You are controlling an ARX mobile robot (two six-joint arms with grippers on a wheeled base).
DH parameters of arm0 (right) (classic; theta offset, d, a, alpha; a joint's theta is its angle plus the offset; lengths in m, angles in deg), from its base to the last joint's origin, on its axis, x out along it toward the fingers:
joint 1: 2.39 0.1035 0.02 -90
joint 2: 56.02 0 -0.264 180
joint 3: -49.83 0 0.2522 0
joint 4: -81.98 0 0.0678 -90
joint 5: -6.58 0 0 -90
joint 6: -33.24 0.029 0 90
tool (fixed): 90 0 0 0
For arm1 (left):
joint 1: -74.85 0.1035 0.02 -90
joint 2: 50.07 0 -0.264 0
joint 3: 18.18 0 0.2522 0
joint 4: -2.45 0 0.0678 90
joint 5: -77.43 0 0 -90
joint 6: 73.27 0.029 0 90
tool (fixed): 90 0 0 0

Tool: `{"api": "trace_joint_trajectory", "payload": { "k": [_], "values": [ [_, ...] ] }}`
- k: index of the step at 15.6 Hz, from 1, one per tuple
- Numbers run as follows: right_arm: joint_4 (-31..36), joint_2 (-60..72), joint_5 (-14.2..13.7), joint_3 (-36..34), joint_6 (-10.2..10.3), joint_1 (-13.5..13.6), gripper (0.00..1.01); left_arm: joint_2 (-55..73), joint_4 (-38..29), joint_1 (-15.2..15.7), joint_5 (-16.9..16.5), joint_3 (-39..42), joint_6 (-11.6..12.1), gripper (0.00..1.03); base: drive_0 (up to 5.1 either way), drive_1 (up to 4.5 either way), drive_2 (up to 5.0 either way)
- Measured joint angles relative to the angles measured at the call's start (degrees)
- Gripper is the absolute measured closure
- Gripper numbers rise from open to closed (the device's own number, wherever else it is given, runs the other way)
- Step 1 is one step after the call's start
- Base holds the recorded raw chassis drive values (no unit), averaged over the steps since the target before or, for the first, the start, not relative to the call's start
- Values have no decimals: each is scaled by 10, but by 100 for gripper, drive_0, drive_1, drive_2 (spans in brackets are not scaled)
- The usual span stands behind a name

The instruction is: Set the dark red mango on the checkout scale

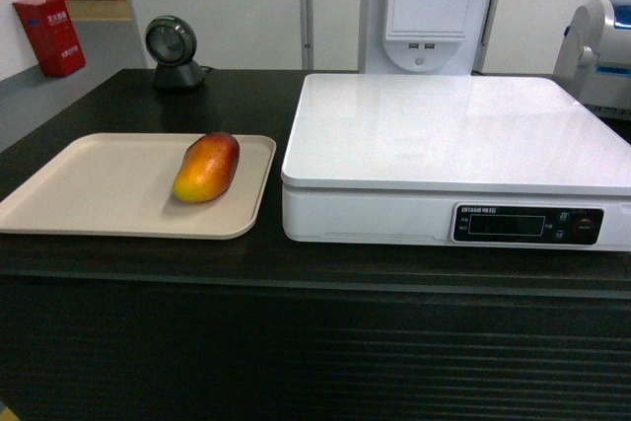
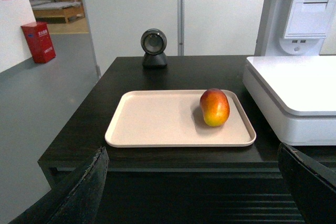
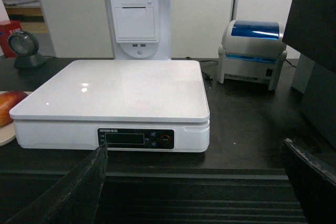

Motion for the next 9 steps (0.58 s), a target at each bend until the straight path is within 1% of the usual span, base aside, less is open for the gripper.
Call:
{"api": "trace_joint_trajectory", "payload": {
  "k": [1, 2, 3, 4, 5, 6, 8, 9],
  "values": [
    [0, 0, 0, 0, 0, 0, 3, 5, 30, -2, 1, -7, -4, 5, 0, 0, 0],
    [0, 0, 0, 0, 0, 0, 3, 64, 84, -28, 23, -34, -26, 5, 0, 0, 0],
    [0, 0, 0, 0, 0, 0, 3, 105, 69, -61, 43, -45, -36, 5, 0, 0, 0],
    [0, 0, 0, 0, 0, 0, 3, 118, 50, -98, 66, -48, -42, 5, 0, 0, 0],
    [0, 0, 0, 0, 0, 0, 3, 134, 24, -137, 98, -56, -46, 5, 0, 0, 0],
    [0, 0, 0, 0, 0, 0, 3, 164, -11, -167, 118, -67, -48, 5, 0, 0, 0],
    [0, 0, 0, 0, 0, 0, 3, 257, -95, -197, 134, -73, -46, 5, 0, 0, 0],
    [0, 0, 0, 0, 0, 0, 3, 320, -148, -195, 121, -82, -43, 5, 0, 0, 0]
  ]
}}
